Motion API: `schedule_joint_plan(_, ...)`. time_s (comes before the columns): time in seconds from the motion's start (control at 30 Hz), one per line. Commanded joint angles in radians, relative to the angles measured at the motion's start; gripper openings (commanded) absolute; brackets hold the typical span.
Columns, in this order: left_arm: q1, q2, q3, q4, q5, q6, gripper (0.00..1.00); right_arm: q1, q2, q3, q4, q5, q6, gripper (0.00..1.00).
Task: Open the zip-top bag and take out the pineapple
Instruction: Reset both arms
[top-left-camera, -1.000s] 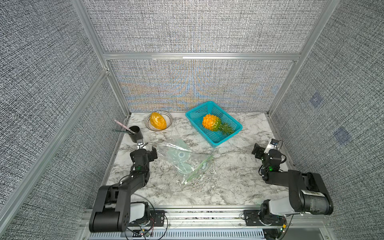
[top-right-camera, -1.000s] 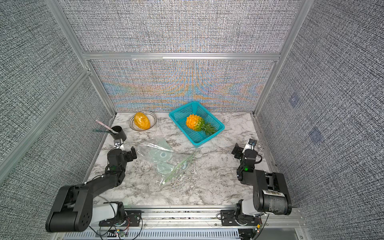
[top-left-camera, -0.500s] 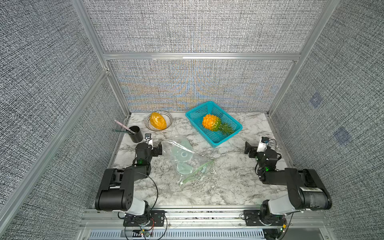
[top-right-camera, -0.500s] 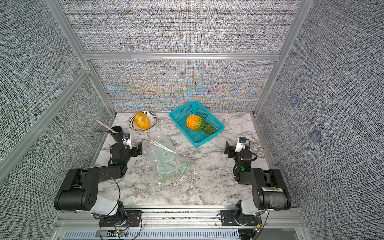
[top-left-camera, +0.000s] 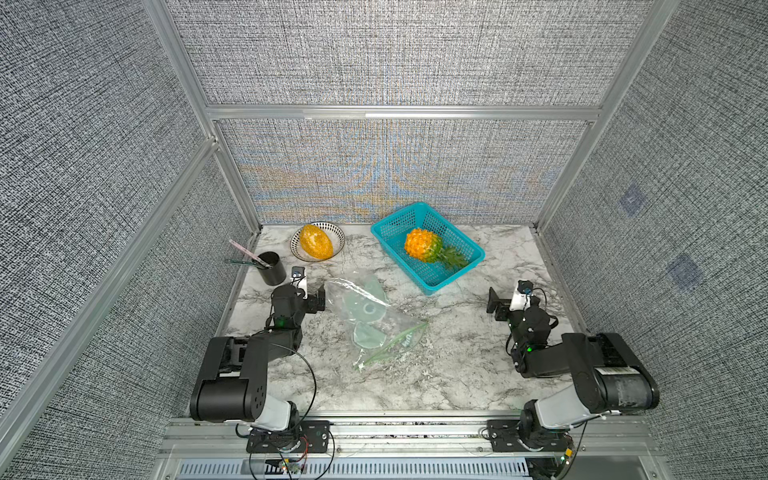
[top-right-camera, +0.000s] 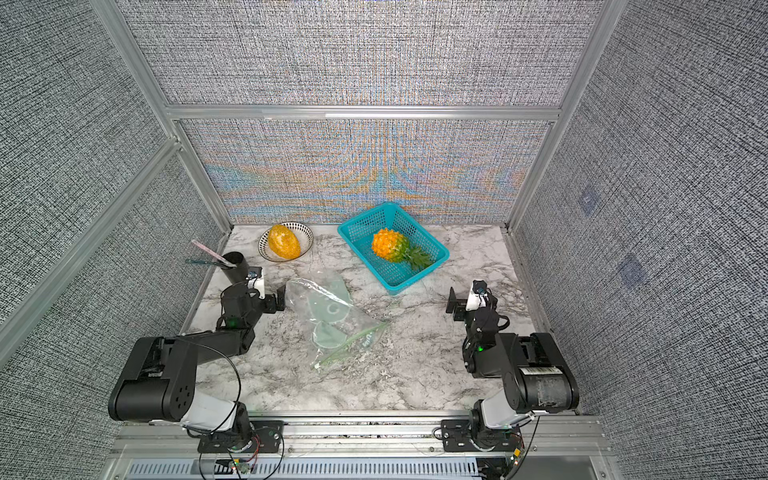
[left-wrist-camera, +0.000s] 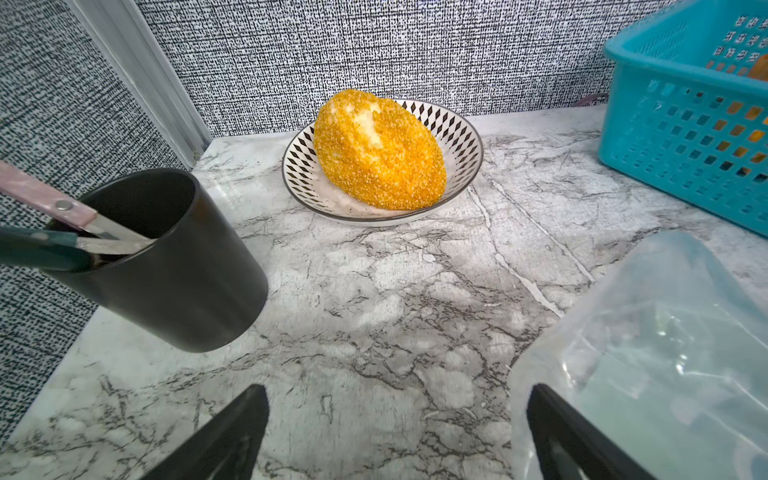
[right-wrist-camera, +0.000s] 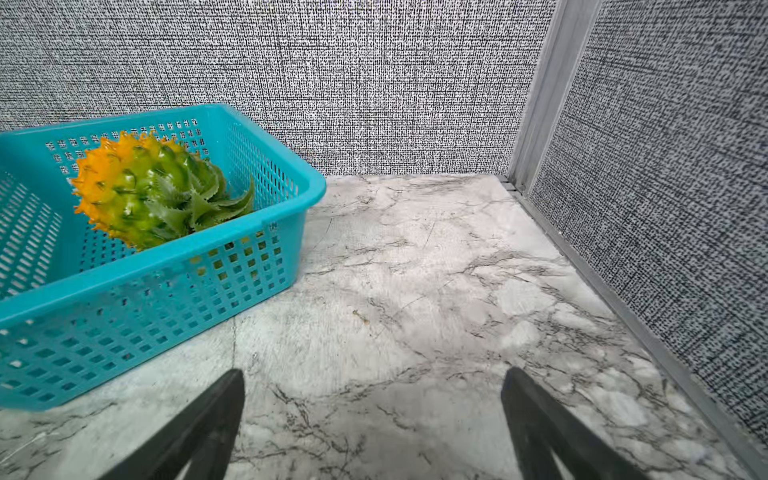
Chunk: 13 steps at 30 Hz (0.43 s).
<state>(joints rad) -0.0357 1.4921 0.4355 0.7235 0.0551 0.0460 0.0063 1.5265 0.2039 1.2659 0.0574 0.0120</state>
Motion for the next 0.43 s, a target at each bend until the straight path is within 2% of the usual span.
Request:
schedule_joint_plan(0.0,0.001,0.006,0.011,-0.018,0.009,0.008,1.0,0.003,-0.001,0.004,0.022,0.013,-0.009,0.98)
schedule_joint_plan(0.17,0.0,0.034,0.042,-0.049,-0.001,0.0,1.0,0.002,-0.002,0.005,0.02,0.014,-0.01,0.98)
schedule_joint_plan(0.4,0.0,0.001,0.008,-0.016,-0.017,-0.004,1.0,0.002,-0.002,0.006,0.02,0.015,-0.011,0.98)
